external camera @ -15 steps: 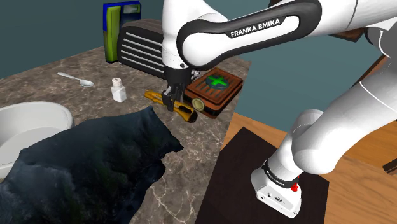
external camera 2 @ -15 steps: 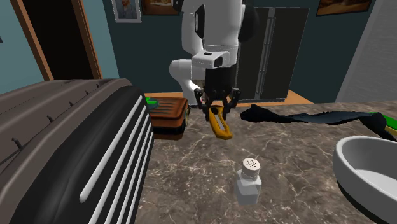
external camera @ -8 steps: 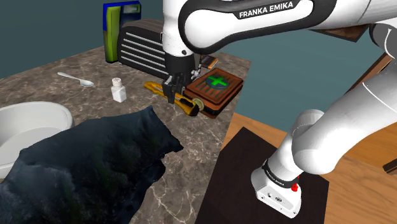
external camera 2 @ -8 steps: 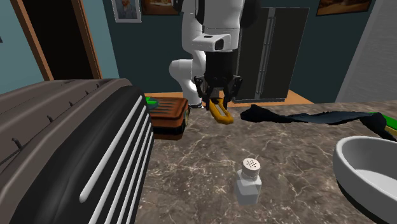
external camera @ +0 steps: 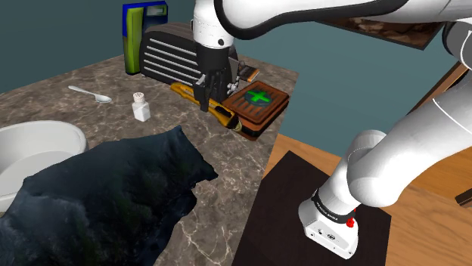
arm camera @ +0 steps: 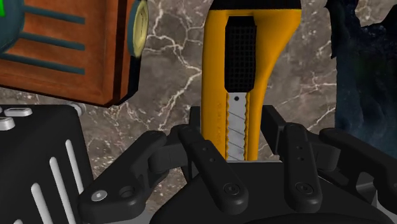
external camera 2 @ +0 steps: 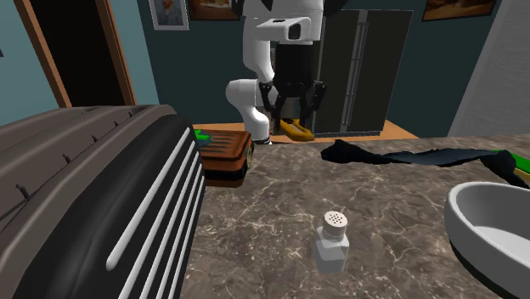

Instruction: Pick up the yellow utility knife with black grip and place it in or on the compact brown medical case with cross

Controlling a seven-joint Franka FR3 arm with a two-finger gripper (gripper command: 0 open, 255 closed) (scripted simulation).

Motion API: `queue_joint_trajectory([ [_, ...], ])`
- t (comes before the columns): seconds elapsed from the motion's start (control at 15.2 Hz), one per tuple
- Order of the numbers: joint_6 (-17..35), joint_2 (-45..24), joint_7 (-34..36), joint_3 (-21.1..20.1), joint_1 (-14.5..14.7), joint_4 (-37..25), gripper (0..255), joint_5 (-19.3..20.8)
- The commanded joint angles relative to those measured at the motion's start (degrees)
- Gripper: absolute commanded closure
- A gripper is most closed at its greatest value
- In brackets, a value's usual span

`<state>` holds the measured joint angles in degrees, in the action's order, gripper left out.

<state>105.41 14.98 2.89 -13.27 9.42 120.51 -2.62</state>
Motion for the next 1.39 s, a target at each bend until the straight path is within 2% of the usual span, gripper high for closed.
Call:
queue_joint_trajectory([
  [0.0, -1.7, 0.0, 0.0, 0.0, 0.0, -1.6, 255, 0.0],
  [0.33, -5.2, 0.1, 0.0, 0.2, -0.1, -5.1, 255, 0.1],
  [0.79, -5.5, 6.2, -9.8, 6.8, -3.4, 0.8, 255, 1.2],
  [1.32, -6.1, 9.7, -20.8, 14.8, -7.6, 3.7, 255, 4.3],
])
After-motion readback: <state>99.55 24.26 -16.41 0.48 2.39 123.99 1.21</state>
